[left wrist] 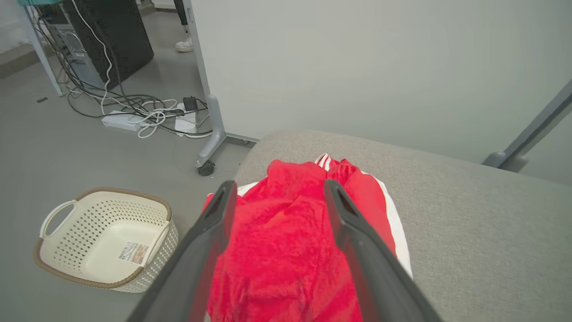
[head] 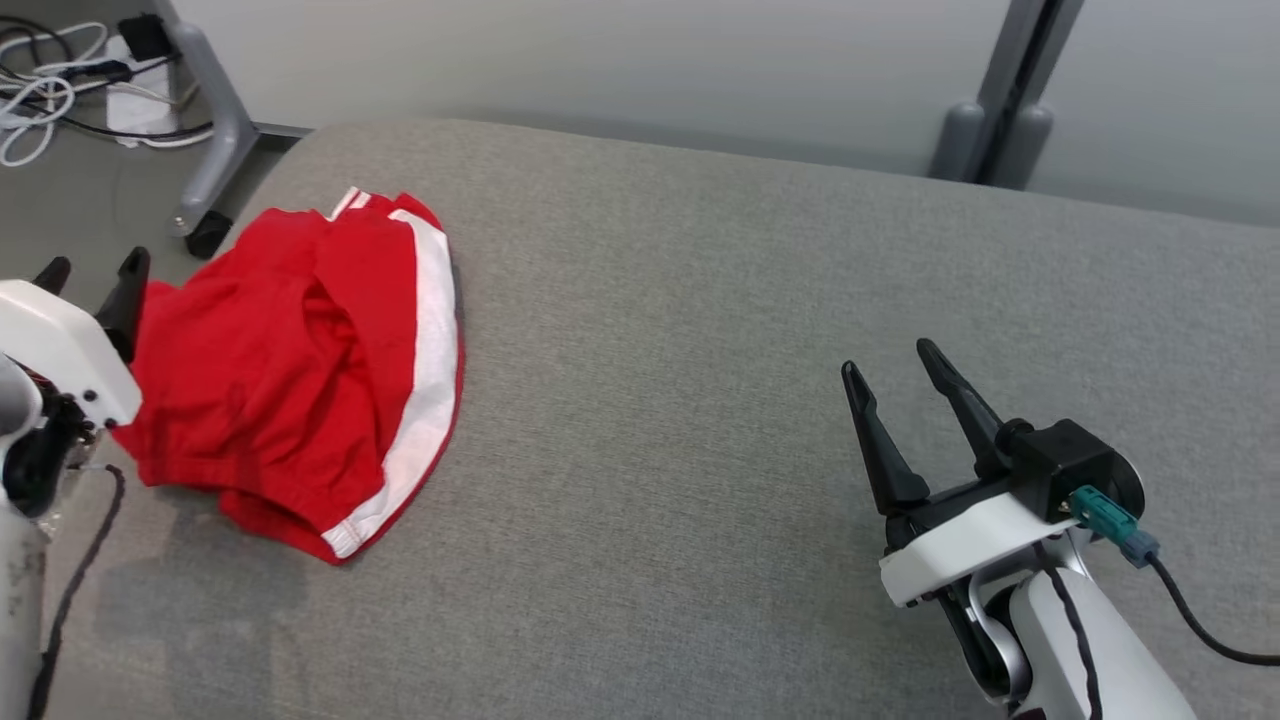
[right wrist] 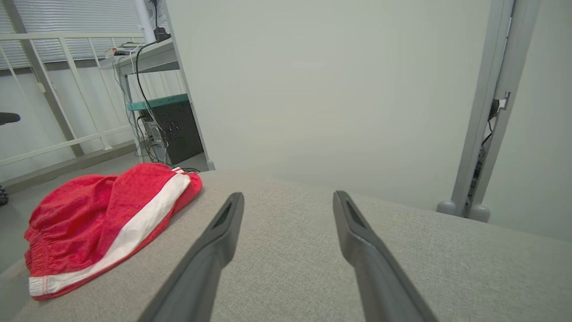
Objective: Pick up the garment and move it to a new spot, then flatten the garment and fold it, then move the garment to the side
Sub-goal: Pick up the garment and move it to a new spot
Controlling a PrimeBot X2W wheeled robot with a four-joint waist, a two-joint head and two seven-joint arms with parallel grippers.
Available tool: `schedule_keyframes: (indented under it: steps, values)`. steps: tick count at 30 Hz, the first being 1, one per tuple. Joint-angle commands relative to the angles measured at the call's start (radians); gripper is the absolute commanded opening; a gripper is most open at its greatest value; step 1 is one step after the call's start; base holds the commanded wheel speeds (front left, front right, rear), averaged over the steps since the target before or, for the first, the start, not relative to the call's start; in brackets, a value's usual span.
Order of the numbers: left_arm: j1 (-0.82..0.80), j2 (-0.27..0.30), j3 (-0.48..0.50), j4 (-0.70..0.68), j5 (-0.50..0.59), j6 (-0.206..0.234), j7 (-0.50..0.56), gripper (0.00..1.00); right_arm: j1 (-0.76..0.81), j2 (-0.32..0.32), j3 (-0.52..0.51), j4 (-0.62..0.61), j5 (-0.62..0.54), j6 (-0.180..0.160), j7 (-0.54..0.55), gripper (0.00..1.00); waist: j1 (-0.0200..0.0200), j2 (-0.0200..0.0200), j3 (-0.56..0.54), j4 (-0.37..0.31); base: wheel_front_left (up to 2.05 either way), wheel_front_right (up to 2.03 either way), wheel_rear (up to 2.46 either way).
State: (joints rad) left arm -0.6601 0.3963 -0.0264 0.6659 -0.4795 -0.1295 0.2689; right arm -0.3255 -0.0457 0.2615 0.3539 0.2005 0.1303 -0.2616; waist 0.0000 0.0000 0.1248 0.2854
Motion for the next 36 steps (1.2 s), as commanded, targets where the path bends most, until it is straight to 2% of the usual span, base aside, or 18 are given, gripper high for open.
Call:
schedule_keyframes:
  steps: [1,6,10,14,24,31,32,33,34,35,36]
  values:
    - [-0.038,0.03,-0.013,0.02,-0.038,-0.001,0.027,1.0,-0.017,-0.008,-0.003,-0.005,-0.007,0.001,-0.005,1.0,0.0,0.0,0.052,-0.052,0.0,0.0,0.0]
    - [-0.104,0.111,-0.078,0.092,-0.153,-0.002,0.098,1.0,-0.043,-0.008,-0.012,-0.021,-0.017,0.001,-0.005,1.0,0.0,0.0,0.108,-0.117,0.0,0.0,0.0]
    - [-0.135,0.154,-0.128,0.141,-0.236,-0.001,0.133,1.0,-0.054,-0.008,-0.009,-0.034,-0.017,0.001,-0.005,1.0,0.0,0.0,0.145,-0.162,0.0,0.0,0.0]
    - [-0.146,0.177,-0.155,0.18,-0.291,-0.001,0.154,1.0,-0.063,-0.008,-0.006,-0.042,-0.012,0.001,-0.005,1.0,0.0,0.0,0.167,-0.191,0.0,0.0,0.0]
    - [-0.102,0.224,-0.261,0.264,-0.433,-0.002,0.286,1.0,-0.069,-0.007,-0.012,-0.058,-0.013,0.001,-0.005,1.0,0.0,0.0,0.202,-0.241,0.0,0.0,0.0]
    - [-0.082,0.237,-0.323,0.256,-0.495,-0.002,0.29,1.0,-0.073,-0.008,-0.014,-0.068,-0.014,0.001,-0.005,1.0,0.0,0.0,0.223,-0.247,0.0,0.0,0.0]
    - [-0.082,0.24,-0.332,0.253,-0.501,-0.002,0.29,0.78,-0.071,-0.008,-0.015,-0.069,-0.016,0.001,-0.005,1.0,0.0,0.0,0.224,-0.246,0.0,0.0,0.0]
    - [-0.083,0.245,-0.341,0.248,-0.508,-0.002,0.287,0.39,-0.07,-0.008,-0.016,-0.069,-0.017,0.001,-0.005,1.0,0.0,0.0,0.224,-0.245,0.0,0.0,0.0]
    - [-0.086,0.249,-0.35,0.241,-0.512,-0.002,0.282,0.11,-0.07,-0.008,-0.017,-0.067,-0.017,0.001,-0.005,1.0,0.0,0.0,0.224,-0.244,0.0,0.0,0.0]
    - [-0.087,0.253,-0.36,0.237,-0.518,-0.002,0.277,0.0,-0.069,-0.008,-0.017,-0.066,-0.017,0.001,-0.005,1.0,0.0,0.0,0.223,-0.242,0.0,0.0,0.0]
    - [-0.088,0.256,-0.37,0.235,-0.523,-0.002,0.274,0.0,-0.066,-0.008,-0.017,-0.065,-0.017,0.001,-0.005,1.0,0.0,0.0,0.221,-0.24,0.0,0.0,0.0]
